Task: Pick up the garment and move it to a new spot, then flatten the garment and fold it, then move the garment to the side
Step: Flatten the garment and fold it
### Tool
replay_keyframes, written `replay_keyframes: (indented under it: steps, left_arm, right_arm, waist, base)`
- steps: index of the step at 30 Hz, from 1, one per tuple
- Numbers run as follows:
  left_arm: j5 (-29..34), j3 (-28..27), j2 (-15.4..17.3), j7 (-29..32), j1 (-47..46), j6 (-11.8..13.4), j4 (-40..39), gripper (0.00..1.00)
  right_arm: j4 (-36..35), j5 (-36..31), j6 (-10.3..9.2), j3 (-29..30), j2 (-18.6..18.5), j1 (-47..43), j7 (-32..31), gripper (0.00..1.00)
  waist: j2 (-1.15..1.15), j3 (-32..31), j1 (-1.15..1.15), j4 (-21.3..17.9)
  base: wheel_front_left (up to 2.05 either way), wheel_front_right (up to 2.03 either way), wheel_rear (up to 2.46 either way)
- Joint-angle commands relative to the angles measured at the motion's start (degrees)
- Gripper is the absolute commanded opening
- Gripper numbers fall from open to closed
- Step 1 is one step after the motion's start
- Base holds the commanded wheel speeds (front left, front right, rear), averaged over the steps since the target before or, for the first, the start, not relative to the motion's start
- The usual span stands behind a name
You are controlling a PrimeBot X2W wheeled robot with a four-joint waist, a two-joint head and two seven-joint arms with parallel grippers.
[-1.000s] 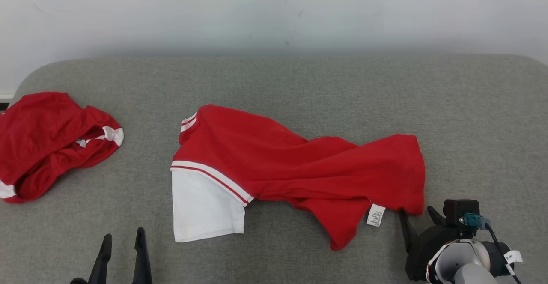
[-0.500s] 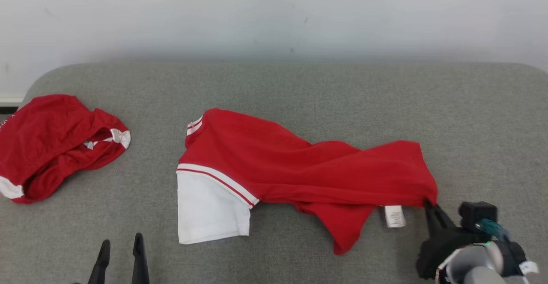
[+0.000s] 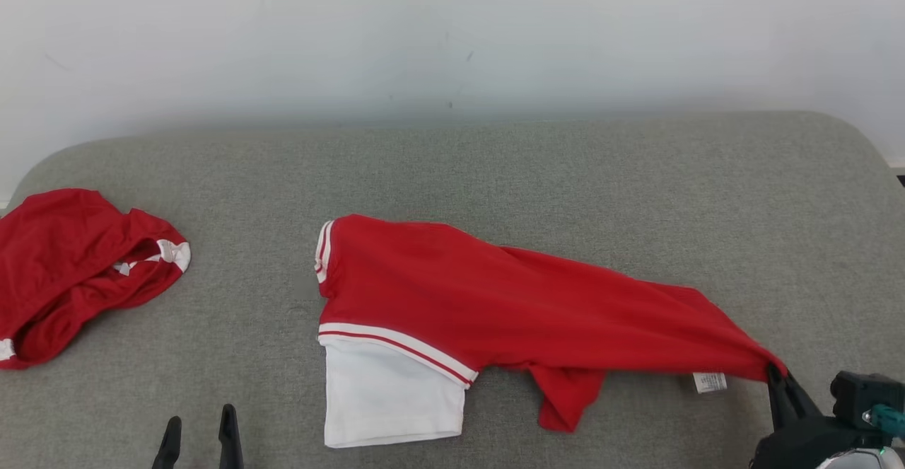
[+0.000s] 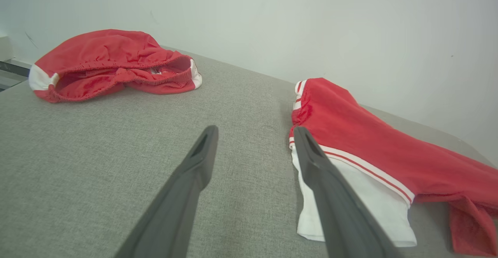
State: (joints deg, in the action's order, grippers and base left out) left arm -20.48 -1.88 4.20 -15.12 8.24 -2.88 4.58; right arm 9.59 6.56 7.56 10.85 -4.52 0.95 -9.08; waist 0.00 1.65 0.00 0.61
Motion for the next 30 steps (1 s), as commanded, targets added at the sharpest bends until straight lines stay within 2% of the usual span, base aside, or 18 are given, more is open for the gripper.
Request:
replay_keyframes:
  steps: [1, 2, 3, 8, 13, 22, 30]
  left_arm:
    - [0.03, 0.01, -0.02, -0.03, 0.00, 0.11, 0.01, 1.00]
    - [0.04, 0.06, 0.01, -0.03, -0.10, 0.13, 0.05, 1.00]
    - [0.07, 0.15, 0.06, -0.03, -0.16, 0.17, 0.12, 1.00]
    - [-0.06, 0.06, 0.47, 0.08, -0.27, 0.39, 0.39, 1.00]
    - [-0.62, -0.52, 0.84, 0.07, 0.80, 0.81, 0.95, 1.00]
    - [0.21, -0.47, 1.17, 0.03, 2.02, 1.04, 1.38, 1.00]
    - [1.44, 0.05, 1.52, -0.01, 2.69, 0.47, 2.14, 1.00]
  right_arm:
    - [0.40, -1.41, -0.15, 0.30, -0.10, -0.58, -0.64, 0.00]
    - [1.08, -2.27, -0.15, 0.53, -0.31, -0.73, -0.85, 0.45]
    - [1.82, -2.79, -0.15, 0.90, -0.43, -0.53, -0.83, 1.00]
    - [4.83, -5.23, -0.15, 2.06, -0.52, 1.31, 1.64, 1.00]
    - [5.08, -6.24, -0.15, 1.62, -0.16, 1.99, 6.91, 1.00]
    - [4.57, -5.06, -0.15, -4.62, -1.01, 0.50, 18.23, 1.00]
    - [5.63, -4.16, -0.15, -11.10, -2.20, -0.46, 22.34, 1.00]
  waist:
    - [0.00, 0.03, 0.00, -0.01]
    - [0.00, 0.03, 0.00, 0.00]
    - [0.00, 0.06, 0.00, 0.04]
    - [0.00, -0.33, 0.00, 0.55]
    - [0.00, -1.84, 0.00, 0.74]
    - [0.00, -5.05, 0.00, 0.17]
    - [0.00, -7.73, 0.00, -0.33]
  base:
    - [0.00, 0.00, 0.00]
    - [0.00, 0.00, 0.00]
    - [0.00, 0.00, 0.00]
    - [0.00, 0.00, 0.00]
    - [0.00, 0.00, 0.00]
    - [0.00, 0.00, 0.00]
    - [0.00, 0.00, 0.00]
